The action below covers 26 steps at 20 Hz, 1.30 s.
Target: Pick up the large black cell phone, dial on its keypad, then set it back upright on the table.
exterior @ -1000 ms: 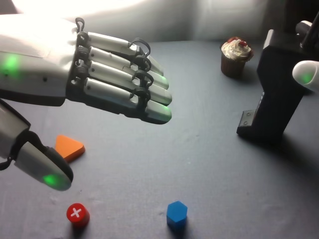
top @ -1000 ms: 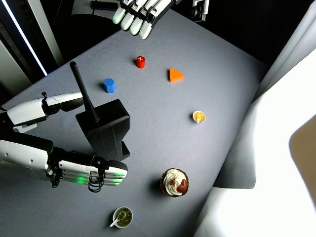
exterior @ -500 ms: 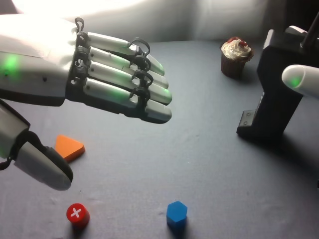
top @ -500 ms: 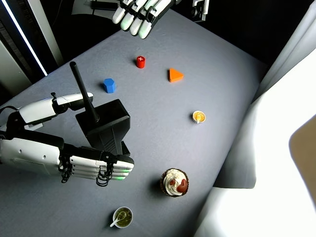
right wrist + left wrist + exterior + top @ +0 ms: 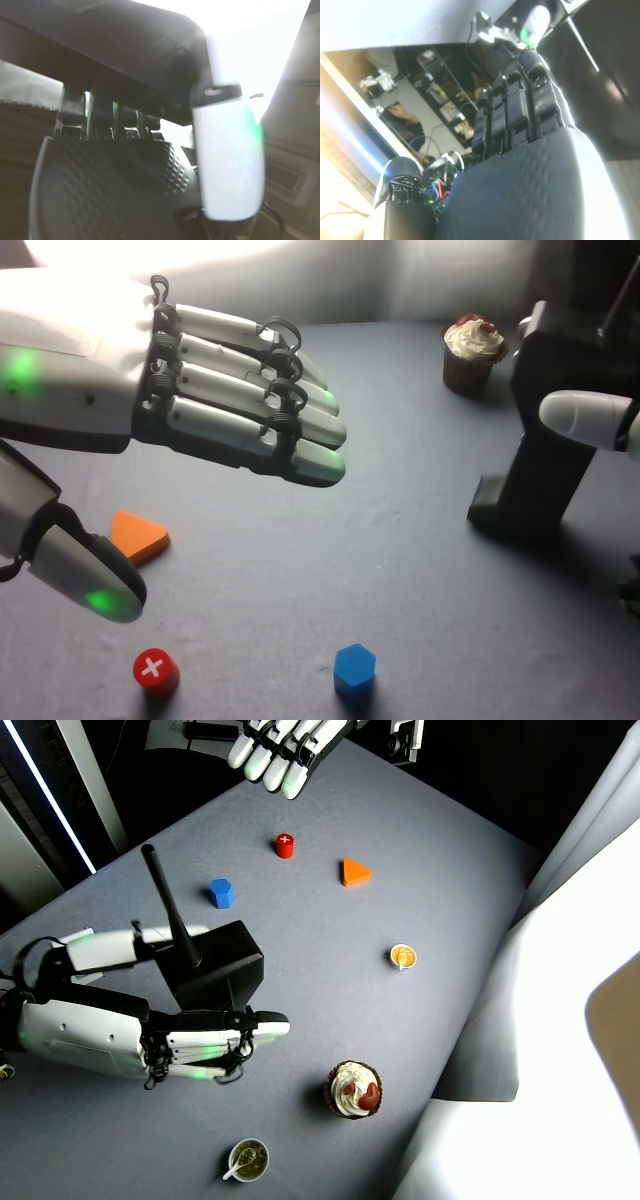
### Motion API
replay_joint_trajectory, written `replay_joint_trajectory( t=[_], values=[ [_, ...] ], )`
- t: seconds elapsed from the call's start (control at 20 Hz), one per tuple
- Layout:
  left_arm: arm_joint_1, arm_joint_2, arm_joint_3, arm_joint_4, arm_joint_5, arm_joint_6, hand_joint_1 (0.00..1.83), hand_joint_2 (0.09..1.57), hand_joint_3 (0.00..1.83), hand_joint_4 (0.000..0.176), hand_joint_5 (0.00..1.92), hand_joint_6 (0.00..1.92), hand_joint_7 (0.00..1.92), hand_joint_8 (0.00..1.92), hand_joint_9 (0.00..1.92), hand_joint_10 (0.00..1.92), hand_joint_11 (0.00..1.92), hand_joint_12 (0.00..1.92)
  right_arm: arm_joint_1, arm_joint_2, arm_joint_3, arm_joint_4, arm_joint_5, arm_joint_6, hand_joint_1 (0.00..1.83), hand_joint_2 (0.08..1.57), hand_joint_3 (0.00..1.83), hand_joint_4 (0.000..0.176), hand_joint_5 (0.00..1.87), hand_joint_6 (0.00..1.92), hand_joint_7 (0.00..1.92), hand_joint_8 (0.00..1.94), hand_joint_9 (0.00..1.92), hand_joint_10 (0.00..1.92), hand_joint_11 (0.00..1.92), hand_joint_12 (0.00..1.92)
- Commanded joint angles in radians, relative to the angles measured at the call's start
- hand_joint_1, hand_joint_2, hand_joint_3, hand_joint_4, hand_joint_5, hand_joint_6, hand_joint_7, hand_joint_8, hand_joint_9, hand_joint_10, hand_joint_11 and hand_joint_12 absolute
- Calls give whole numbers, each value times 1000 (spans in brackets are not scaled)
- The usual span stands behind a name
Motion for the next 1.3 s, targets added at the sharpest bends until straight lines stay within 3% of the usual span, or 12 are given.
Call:
replay_joint_trajectory(
  t=[0.0,0.2,0.3,0.75,0.85,0.9,0.95,1.0,1.05,1.1,1.2,1.25],
  values=[
    [-27,6,1,-99,-33,0,0,1109,0,0,118,0,127,0,134,0,0,487,15,5,4,-10,104,16,1374,1181,5,0,814,912,784,1294,816,1337,823,1312],
    [-31,5,1,-96,-43,-1,0,1115,0,0,150,1,169,3,154,1,0,451,22,-2,10,-12,96,16,1353,1190,1,0,897,862,754,1383,775,1511,935,1411],
    [-30,5,2,-85,-45,-2,0,1119,1,0,156,2,168,1,152,0,0,419,23,-2,3,-13,97,16,1257,1145,0,0,1013,745,876,1371,870,1247,977,1408],
    [-33,5,8,-72,-74,-32,9,1150,12,0,159,6,190,11,148,6,0,356,81,-1,-3,-87,122,24,1230,1174,4,0,920,902,846,1424,908,1239,1028,1403],
    [-33,5,8,-73,-66,-34,73,1200,7,0,161,2,216,5,179,8,0,434,95,6,-3,-101,143,33,1221,1176,0,0,927,916,835,1410,901,1214,1013,1379],
    [-33,5,10,-73,-56,-34,350,1223,2,0,178,4,281,12,254,18,0,580,101,11,-6,-105,156,39,1227,1162,0,0,980,847,839,1384,913,1137,1003,1313],
    [-32,5,12,-74,-59,-44,350,1223,2,0,178,4,281,12,254,18,0,580,106,16,-8,-111,175,51,1227,1162,0,0,980,847,839,1384,913,1137,1003,1313],
    [-30,5,10,-68,-57,-60,510,1295,7,19,209,2,434,11,487,66,33,1072,110,23,-10,-122,196,64,1230,1158,0,0,993,826,840,1382,907,1155,1005,1329],
    [-31,5,8,-54,-45,-70,624,1286,0,25,226,2,495,11,615,108,104,1262,112,29,-13,-129,211,71,1229,1162,1,0,983,836,834,1396,900,1148,999,1321],
    [-31,5,8,-36,-32,-88,794,1218,0,29,238,0,615,9,768,231,319,1434,116,34,-16,-134,220,75,1239,1155,0,0,1003,787,852,1387,911,1143,996,1324],
    [-30,4,5,-20,-11,-99,931,1211,2,54,237,0,817,16,773,955,550,1645,119,43,-20,-139,224,77,1236,1158,2,0,972,827,860,1388,925,1168,1004,1355],
    [-30,3,2,-20,1,-97,1227,1207,21,65,228,6,772,1080,689,1403,607,1797,119,45,-20,-142,227,77,1243,1147,1,0,998,781,880,1360,933,1161,1006,1353]
  ],
)
